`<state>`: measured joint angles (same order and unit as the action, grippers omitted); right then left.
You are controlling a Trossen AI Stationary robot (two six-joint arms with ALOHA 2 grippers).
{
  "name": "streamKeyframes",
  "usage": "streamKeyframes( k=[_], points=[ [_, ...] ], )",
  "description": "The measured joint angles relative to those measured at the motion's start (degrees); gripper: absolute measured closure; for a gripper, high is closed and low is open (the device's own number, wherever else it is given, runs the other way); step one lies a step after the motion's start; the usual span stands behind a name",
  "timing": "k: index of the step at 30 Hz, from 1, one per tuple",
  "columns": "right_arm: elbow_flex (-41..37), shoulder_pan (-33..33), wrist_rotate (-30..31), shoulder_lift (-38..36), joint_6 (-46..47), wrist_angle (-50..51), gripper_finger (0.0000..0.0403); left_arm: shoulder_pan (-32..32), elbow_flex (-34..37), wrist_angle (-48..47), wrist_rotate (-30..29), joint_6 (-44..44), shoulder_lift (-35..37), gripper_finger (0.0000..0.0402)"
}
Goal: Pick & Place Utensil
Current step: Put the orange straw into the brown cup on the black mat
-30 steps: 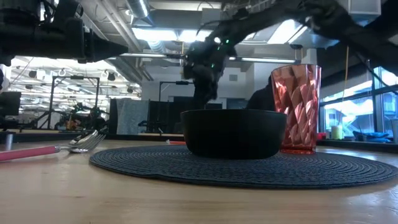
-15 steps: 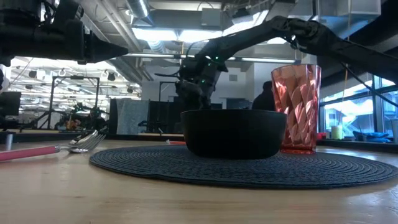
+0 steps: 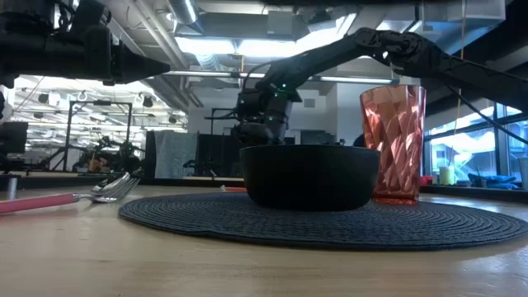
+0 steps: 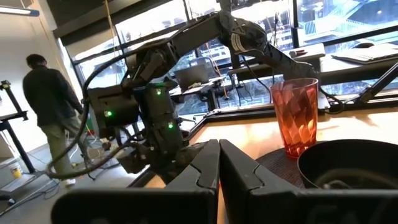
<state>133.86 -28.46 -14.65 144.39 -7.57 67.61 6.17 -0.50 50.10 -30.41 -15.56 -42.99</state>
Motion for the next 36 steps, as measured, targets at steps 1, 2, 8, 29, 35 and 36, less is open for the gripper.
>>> streamKeyframes(
  k=[1, 2, 8, 29, 35, 36],
  points=[
    [0.1, 0.2, 0.1, 0.5, -0.3, 0.1, 0.0222, 0.0, 0.0, -0.2, 0.0, 0.0, 0.0, 0.0398],
    [0.1, 0.2, 0.3, 0.8, -0.5, 0.0, 0.0223, 0.0, 0.0, -0.4, 0.0, 0.0, 0.0, 0.0397],
    [0.1, 0.4, 2.7, 1.8, -1.3, 0.5, 0.0223, 0.0, 0.0, -0.6, 0.1, 0.0, 0.0, 0.0399],
    [0.1, 6.2, 15.2, 1.9, -5.3, 1.7, 0.0223, 0.0, 0.0, -0.6, 0.1, 1.5, 0.0, 0.04],
    [0.1, 5.8, 15.7, 2.4, -4.9, 1.5, 0.0252, 0.0, 0.0, -0.6, 0.1, 1.5, 0.0, 0.0396],
    [0.1, 5.8, 15.9, 2.4, -4.9, 1.5, 0.0264, 0.0, 0.0, -0.6, 0.1, 1.5, 0.0, 0.0396]
  ],
)
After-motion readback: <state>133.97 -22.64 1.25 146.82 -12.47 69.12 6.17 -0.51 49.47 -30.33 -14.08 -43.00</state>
